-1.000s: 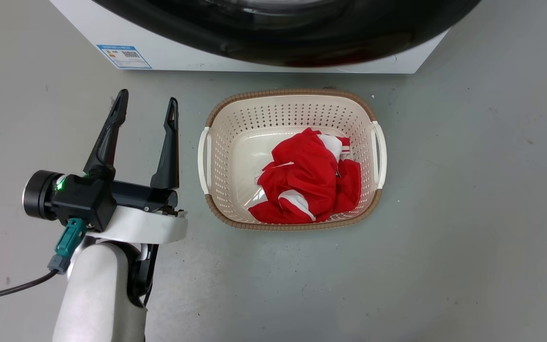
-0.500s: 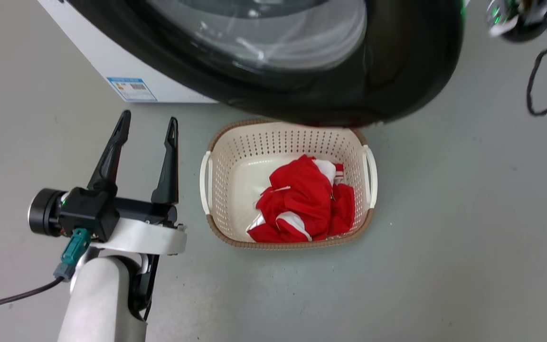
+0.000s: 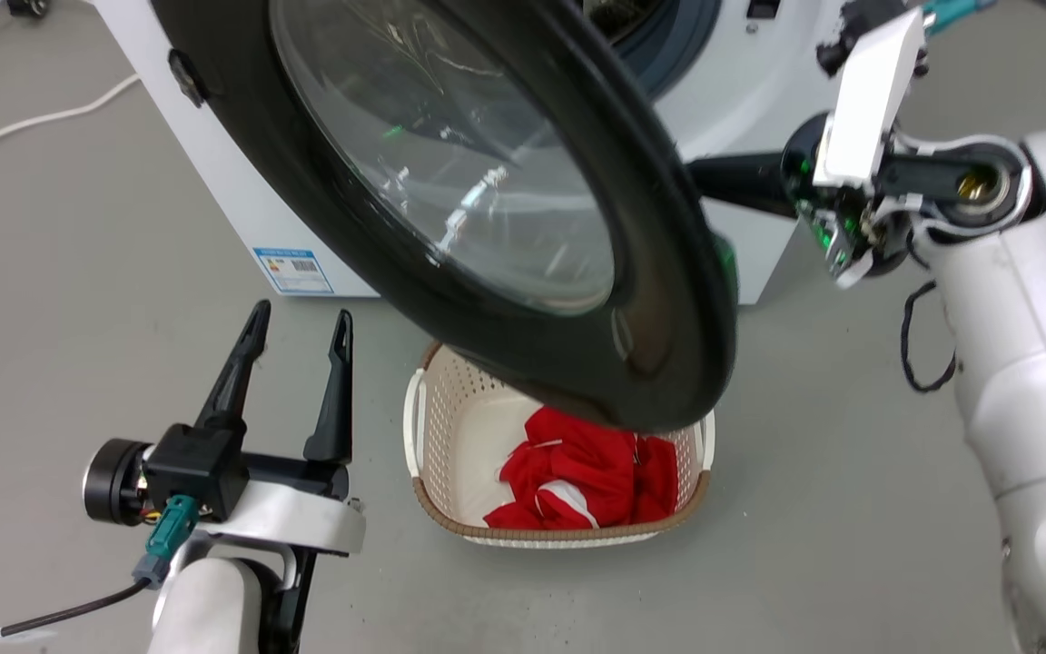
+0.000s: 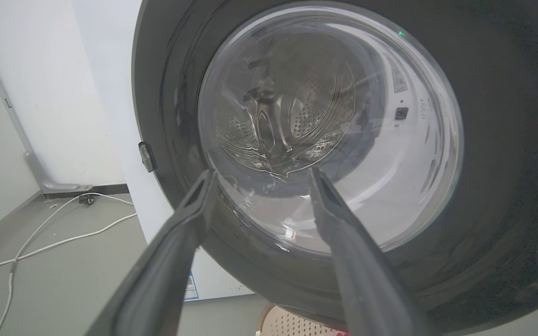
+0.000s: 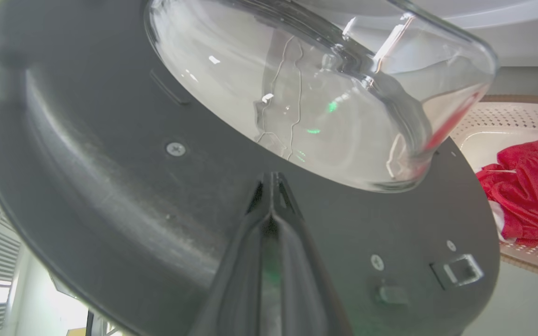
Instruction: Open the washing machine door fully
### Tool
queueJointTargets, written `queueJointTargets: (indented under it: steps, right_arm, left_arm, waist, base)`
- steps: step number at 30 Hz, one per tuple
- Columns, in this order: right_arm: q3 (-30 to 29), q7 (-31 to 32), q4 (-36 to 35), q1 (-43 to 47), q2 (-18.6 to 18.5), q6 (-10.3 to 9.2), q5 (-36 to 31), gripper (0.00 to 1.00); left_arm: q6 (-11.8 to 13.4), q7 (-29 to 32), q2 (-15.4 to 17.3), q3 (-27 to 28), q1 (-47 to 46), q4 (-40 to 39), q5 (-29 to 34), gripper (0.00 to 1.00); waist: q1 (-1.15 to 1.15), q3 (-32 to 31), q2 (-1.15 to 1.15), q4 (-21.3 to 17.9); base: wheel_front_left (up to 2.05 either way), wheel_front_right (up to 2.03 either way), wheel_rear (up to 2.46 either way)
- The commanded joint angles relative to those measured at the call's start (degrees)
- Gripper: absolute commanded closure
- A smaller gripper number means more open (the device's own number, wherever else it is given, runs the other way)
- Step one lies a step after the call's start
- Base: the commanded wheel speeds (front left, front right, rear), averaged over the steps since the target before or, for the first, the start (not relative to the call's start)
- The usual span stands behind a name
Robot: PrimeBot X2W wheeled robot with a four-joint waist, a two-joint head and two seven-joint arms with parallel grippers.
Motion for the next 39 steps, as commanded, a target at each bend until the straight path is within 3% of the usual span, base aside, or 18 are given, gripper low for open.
queueJointTargets:
  steps: [1, 11, 24, 29, 39]
  right_arm:
    - [0.4, 1.3, -2.3, 3.3, 0.9, 0.00, 0.6, 1.00]
    - [1.5, 4.5, -12.2, 13.6, 3.0, 0.00, 1.7, 1.00]
    - [7.3, 3.0, -21.3, 20.5, 3.9, 0.00, 5.6, 1.00]
    - [8.1, -2.8, -22.3, 22.0, 3.7, 0.00, 5.9, 1.00]
    - [-0.8, -26.6, -27.4, 31.5, 3.7, -0.01, 2.3, 1.00]
  left_arm:
    - [0.0, -0.1, -0.2, -0.3, 1.2, 0.2, -0.1, 0.00]
    - [0.0, -0.1, -0.3, -0.6, 3.9, 0.9, 0.1, 0.00]
    - [0.0, -0.1, -0.9, -0.1, 4.3, 0.8, -0.2, 0.00]
    - [0.0, -0.1, -1.1, 0.3, 4.7, 1.0, -0.1, 0.00]
    - [0.0, -0.1, -1.3, 1.2, 5.8, 1.0, 0.0, 0.00]
  waist:
    - [0.00, -1.9, 0.00, 0.6]
    - [0.00, -4.9, 0.00, 0.9]
    - [0.00, -5.5, 0.00, 0.5]
    - [0.00, -5.9, 0.00, 0.3]
    - [0.00, -7.3, 0.00, -0.1]
  base:
    - [0.00, 0.00, 0.00]
    - [0.00, 0.00, 0.00]
    - [0.00, 0.00, 0.00]
    - [0.00, 0.00, 0.00]
    - [0.00, 0.00, 0.00]
